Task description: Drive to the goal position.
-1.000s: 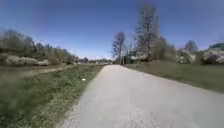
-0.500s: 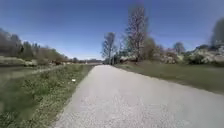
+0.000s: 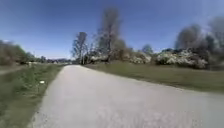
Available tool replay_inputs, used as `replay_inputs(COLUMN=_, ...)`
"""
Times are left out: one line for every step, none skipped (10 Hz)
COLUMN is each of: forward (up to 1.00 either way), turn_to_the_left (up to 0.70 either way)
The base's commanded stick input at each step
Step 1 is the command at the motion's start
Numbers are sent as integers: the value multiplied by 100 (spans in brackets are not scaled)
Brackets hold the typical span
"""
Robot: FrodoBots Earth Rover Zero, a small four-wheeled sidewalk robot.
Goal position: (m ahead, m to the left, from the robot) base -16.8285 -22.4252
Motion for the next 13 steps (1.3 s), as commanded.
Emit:
replay_inputs(forward=45, turn_to_the_left=27)
replay_inputs(forward=45, turn_to_the_left=27)
replay_inputs(forward=45, turn_to_the_left=27)
replay_inputs(forward=45, turn_to_the_left=27)
replay_inputs(forward=45, turn_to_the_left=27)
replay_inputs(forward=45, turn_to_the_left=27)
replay_inputs(forward=45, turn_to_the_left=27)
replay_inputs(forward=45, turn_to_the_left=27)
replay_inputs(forward=45, turn_to_the_left=27)
replay_inputs(forward=45, turn_to_the_left=27)
replay_inputs(forward=45, turn_to_the_left=27)
replay_inputs(forward=45, turn_to_the_left=27)
replay_inputs(forward=45, turn_to_the_left=27)
